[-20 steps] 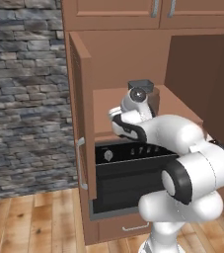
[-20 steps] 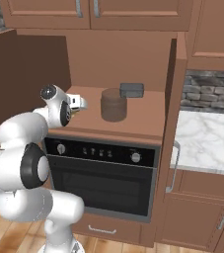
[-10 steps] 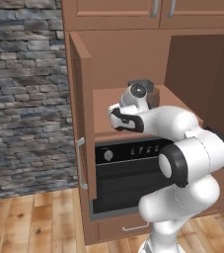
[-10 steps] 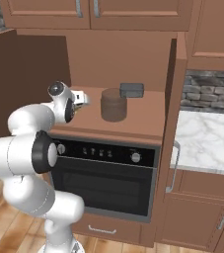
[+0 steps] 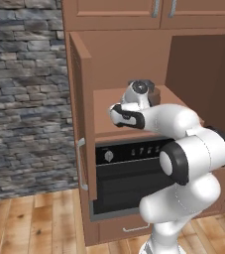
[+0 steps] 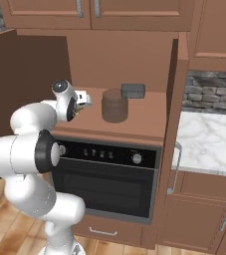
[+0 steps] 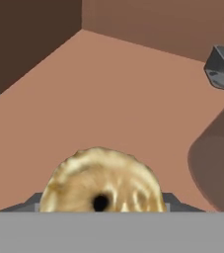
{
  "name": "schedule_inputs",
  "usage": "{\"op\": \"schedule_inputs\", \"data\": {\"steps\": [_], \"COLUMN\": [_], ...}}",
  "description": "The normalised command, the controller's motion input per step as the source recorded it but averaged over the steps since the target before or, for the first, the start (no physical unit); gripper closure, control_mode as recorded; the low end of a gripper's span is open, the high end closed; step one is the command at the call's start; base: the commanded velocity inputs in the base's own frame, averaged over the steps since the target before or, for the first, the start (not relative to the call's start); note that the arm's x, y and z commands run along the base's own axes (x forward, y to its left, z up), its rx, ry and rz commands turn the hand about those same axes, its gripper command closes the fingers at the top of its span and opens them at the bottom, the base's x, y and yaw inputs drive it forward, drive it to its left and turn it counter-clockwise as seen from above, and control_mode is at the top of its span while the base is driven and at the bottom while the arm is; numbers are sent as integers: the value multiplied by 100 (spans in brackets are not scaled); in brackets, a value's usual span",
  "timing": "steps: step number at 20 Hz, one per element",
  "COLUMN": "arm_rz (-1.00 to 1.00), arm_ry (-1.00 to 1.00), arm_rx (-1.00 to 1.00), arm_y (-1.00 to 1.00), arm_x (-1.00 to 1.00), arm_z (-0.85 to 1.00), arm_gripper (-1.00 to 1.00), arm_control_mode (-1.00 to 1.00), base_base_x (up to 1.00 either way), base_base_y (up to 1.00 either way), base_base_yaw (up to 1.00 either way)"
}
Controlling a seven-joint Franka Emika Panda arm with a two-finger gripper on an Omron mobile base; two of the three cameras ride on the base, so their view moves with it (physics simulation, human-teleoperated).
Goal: Pick the candle and jar from the dining table and place them in the open cabinet. Close the cabinet after placing the objects.
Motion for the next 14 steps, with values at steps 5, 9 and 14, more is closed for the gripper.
{"op": "schedule_inputs", "data": {"steps": [5, 9, 14], "arm_rz": [0, 0, 0], "arm_ry": [5, 5, 7], "arm_rx": [0, 0, 0], "arm_y": [0, 0, 0], "arm_x": [0, 0, 0], "arm_z": [0, -9, -13], "arm_gripper": [100, 100, 100], "arm_control_mode": [-100, -100, -100], "base_base_x": [0, 0, 0], "base_base_y": [0, 0, 0], "base_base_yaw": [0, 0, 0]}}
